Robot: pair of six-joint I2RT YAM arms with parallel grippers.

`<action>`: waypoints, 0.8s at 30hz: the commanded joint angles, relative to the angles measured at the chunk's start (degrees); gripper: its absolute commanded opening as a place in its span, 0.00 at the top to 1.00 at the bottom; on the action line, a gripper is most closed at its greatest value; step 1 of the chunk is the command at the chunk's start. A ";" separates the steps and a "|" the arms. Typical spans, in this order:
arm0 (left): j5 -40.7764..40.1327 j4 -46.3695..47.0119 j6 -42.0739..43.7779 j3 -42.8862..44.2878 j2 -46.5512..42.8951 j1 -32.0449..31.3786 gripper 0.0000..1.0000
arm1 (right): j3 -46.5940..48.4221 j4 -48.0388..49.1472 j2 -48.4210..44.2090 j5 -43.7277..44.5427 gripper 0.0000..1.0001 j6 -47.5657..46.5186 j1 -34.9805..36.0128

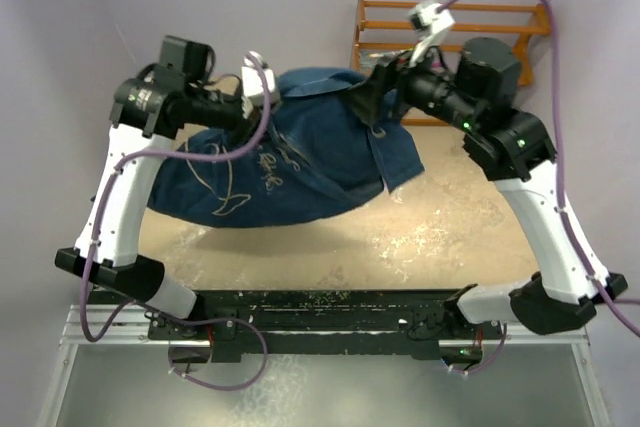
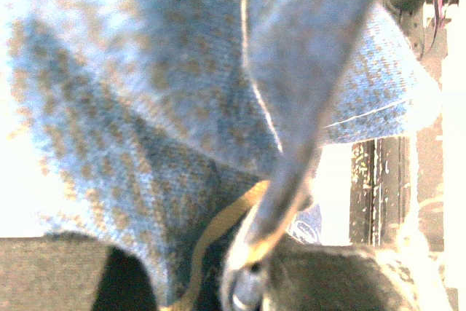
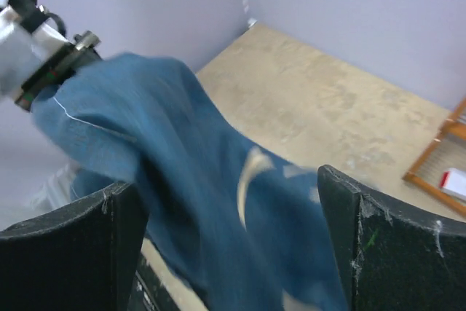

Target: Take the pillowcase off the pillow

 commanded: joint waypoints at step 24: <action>47.34 80.49 -80.26 -14.72 -9.49 24.99 1.00 | -41.64 42.95 -21.51 -8.09 0.00 16.54 -9.46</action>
